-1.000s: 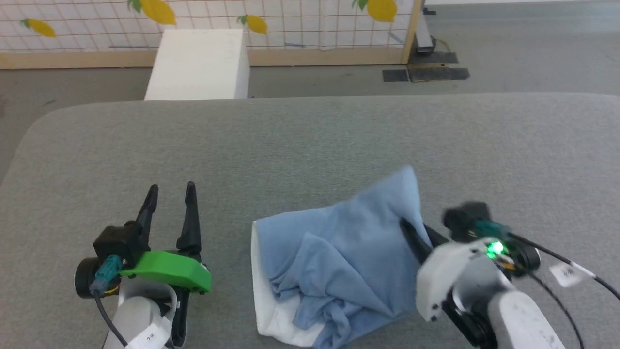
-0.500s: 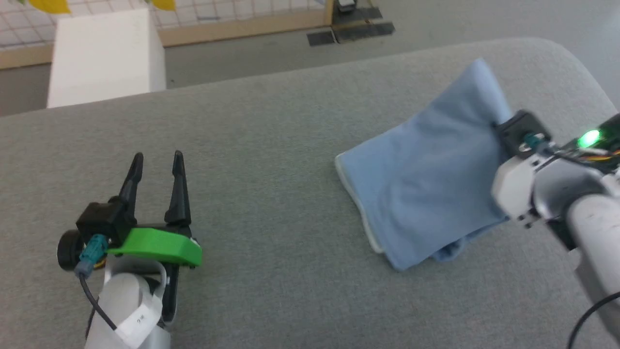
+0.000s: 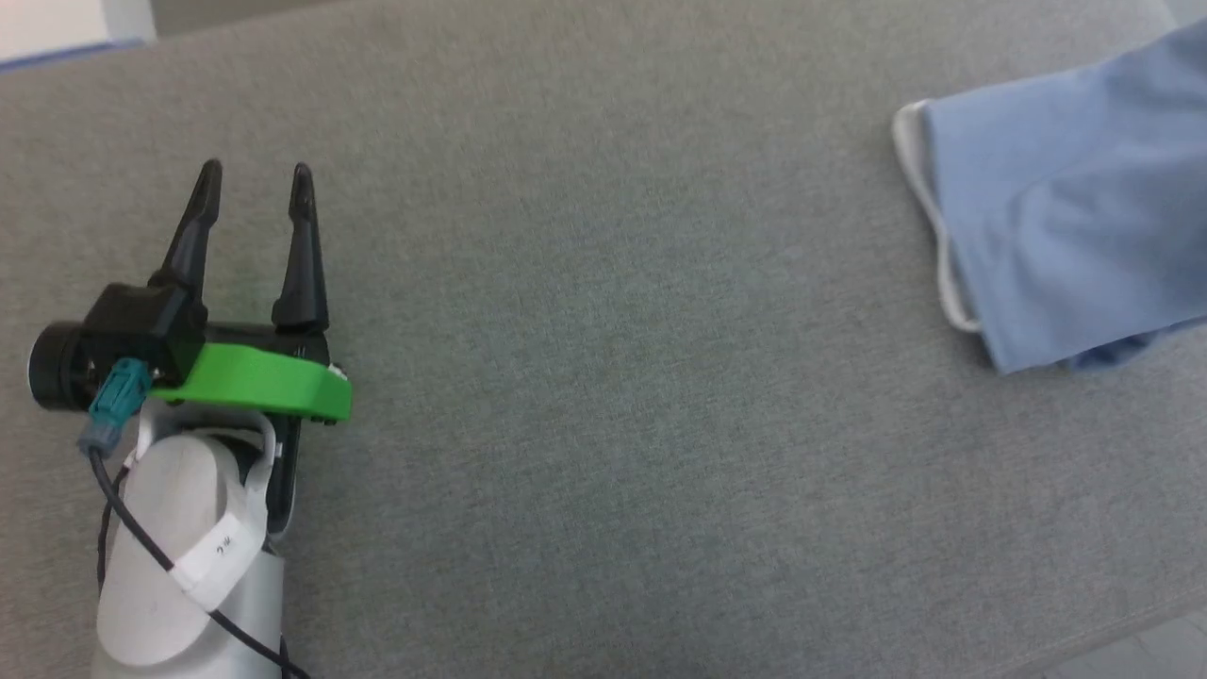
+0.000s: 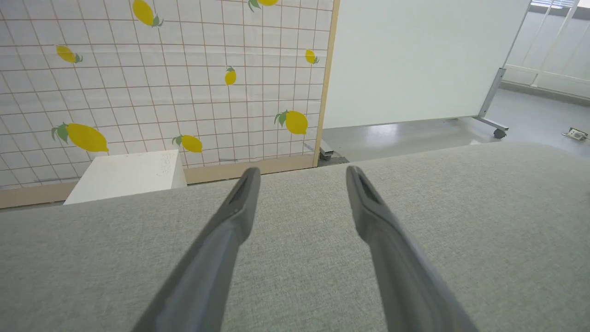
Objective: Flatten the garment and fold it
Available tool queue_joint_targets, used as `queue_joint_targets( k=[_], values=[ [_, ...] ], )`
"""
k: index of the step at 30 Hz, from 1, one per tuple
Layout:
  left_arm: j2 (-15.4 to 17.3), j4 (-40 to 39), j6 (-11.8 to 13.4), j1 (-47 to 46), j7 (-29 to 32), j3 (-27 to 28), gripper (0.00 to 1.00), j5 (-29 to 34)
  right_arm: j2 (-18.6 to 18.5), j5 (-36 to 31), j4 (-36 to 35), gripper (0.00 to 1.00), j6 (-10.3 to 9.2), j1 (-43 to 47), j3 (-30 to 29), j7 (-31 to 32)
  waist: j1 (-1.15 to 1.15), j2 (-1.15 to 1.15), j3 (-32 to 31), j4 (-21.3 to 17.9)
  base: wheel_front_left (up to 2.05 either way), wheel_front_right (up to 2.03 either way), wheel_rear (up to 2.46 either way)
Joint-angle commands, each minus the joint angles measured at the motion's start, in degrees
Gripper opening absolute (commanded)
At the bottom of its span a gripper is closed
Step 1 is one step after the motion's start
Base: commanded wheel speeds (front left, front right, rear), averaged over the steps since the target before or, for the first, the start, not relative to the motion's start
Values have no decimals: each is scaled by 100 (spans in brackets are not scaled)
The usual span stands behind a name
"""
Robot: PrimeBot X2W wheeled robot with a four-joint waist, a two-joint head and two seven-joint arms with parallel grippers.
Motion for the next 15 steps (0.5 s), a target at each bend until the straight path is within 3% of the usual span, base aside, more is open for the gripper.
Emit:
queue_joint_targets(
  k=[1, 10, 13, 15],
  values=[
    [52, -46, -22, -126, 22, -15, 100, 72, 46, -112, 74, 0, -11, -138, -139, -122, -1, 0, 408, -10, 0, 0, 0],
    [105, -97, 15, -106, 39, -46, 100, 38, 383, -897, 468, 0, -11, -429, -1182, -823, -1, 0, 502, 248, 0, 0, 0],
    [88, -48, 28, -63, 17, -64, 100, 14, 520, -1101, 601, 0, -11, -450, -1526, -780, -1, 0, 394, 316, 0, 0, 0],
    [61, 8, 39, -26, -10, -79, 100, -5, 584, -1264, 627, 67, -11, -407, -1680, -801, -1, 0, 276, 360, 0, 0, 0]
  ],
)
